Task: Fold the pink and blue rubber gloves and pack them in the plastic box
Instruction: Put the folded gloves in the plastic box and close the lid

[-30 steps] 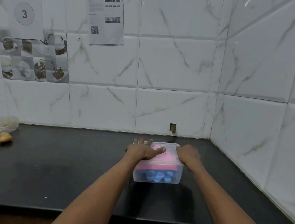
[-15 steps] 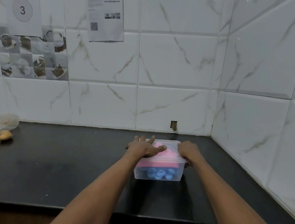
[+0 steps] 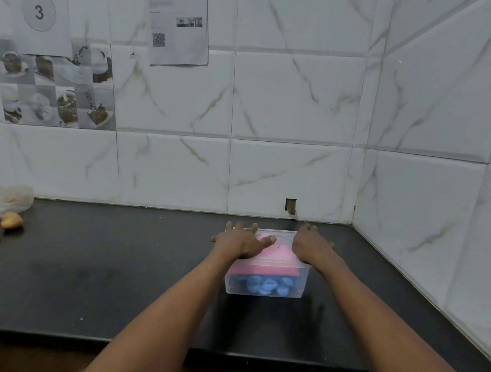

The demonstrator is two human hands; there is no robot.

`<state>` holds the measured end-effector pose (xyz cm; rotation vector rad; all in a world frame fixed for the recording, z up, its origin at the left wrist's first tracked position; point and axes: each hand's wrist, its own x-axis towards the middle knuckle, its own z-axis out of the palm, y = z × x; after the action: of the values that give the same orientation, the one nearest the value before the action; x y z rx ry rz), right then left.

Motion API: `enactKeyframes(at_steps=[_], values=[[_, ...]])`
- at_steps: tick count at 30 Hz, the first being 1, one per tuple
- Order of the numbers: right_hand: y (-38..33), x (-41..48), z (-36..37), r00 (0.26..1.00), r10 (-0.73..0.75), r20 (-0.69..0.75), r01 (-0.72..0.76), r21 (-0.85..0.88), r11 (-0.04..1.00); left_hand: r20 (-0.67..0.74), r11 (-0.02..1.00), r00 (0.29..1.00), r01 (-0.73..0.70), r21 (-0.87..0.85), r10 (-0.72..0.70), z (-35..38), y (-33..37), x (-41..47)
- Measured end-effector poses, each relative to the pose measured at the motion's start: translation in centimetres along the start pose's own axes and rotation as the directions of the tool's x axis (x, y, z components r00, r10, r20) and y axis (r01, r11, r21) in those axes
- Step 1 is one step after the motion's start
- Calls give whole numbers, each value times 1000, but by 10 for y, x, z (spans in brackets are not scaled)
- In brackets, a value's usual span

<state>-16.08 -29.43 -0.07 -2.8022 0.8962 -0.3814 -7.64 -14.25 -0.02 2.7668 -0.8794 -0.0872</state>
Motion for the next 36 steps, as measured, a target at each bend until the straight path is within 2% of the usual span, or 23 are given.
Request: enactKeyframes(at_steps=[2,4,5,6,7,8,9,11,13,16,19,23,26,29,36], values=[[-2,-5,-5,969,-228,-95,223,-60,973,-17,999,999,-30,-22,30,-2,-1,-1],[-11,-11,-8,888,-456,-68,454,-43,890,-132,990,990,-67,-121,50,-7,-1,-4],[-19,-16,-8,873,-488,-7,488,19,872,-239,975,971,-57,-216,4,-8,-3,-5],[-25,-20,-6,875,-481,63,476,73,876,-336,941,937,-21,-337,-99,-10,-6,-5],[-30,-22,-4,877,-466,121,454,111,884,-370,882,899,38,-470,-236,-10,-13,-6],[-34,-23,-1,879,-444,174,427,125,895,-323,790,880,92,-606,-350,-7,-21,-8],[-35,-22,0,880,-420,219,407,107,907,-206,667,889,138,-732,-410,-3,-29,-14],[-35,-19,0,874,-401,273,400,62,914,87,390,917,249,-886,-389,5,-38,-25],[-35,-16,1,872,-396,288,400,48,915,258,217,906,341,-914,-336,12,-44,-27],[-35,-14,4,872,-390,295,398,36,917,308,82,893,352,-932,-329,16,-46,-22],[-35,-11,6,873,-387,296,394,38,918,223,-24,913,229,-973,-340,19,-46,-18],[-35,-10,7,873,-384,299,391,41,920,104,2,924,113,-994,-369,20,-39,-20],[-34,-11,6,872,-385,301,389,51,920,123,35,952,138,-990,-281,17,-38,-19],[-36,-12,5,871,-383,307,390,43,920,167,18,966,174,-985,-198,10,-40,-16],[-36,-12,4,868,-373,329,381,42,924,123,87,971,143,-986,-204,9,-39,-12]])
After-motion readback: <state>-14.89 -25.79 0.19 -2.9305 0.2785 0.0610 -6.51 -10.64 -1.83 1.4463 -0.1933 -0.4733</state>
